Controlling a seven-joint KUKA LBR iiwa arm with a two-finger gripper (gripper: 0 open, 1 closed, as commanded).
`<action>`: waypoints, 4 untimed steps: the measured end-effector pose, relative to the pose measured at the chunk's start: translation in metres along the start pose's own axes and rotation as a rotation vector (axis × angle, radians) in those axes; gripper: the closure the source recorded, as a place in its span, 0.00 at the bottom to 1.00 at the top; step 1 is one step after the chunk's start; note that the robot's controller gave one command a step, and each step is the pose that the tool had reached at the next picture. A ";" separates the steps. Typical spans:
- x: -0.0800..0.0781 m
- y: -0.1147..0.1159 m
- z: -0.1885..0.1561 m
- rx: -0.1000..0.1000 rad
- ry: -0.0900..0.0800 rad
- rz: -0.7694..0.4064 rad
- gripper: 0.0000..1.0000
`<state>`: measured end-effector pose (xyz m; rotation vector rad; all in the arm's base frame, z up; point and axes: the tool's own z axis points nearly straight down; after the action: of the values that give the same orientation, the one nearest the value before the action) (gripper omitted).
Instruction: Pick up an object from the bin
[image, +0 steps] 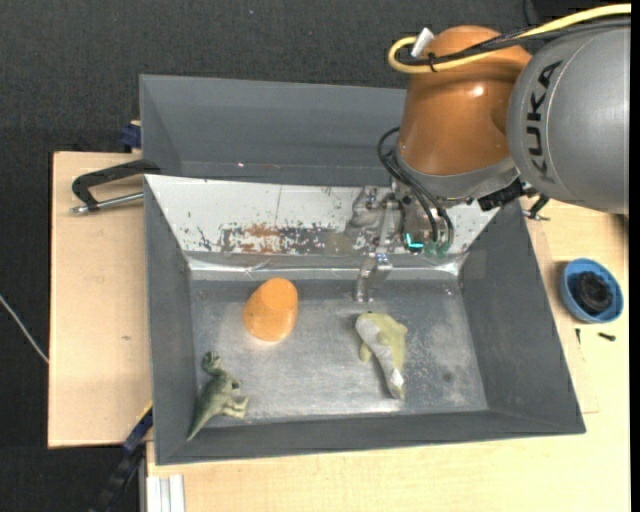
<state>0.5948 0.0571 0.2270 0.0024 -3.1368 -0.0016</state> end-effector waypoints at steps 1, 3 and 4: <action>0.027 -0.061 0.157 -0.003 -0.009 0.165 0.00; 0.059 -0.076 0.127 -0.002 -0.004 0.589 0.00; 0.080 -0.052 0.155 -0.006 -0.014 0.911 0.00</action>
Offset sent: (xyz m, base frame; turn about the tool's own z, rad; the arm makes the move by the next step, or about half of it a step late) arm -0.0298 -0.0616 -0.1570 0.1609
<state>0.5140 0.0054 0.0727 -1.3837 -2.8307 -0.0073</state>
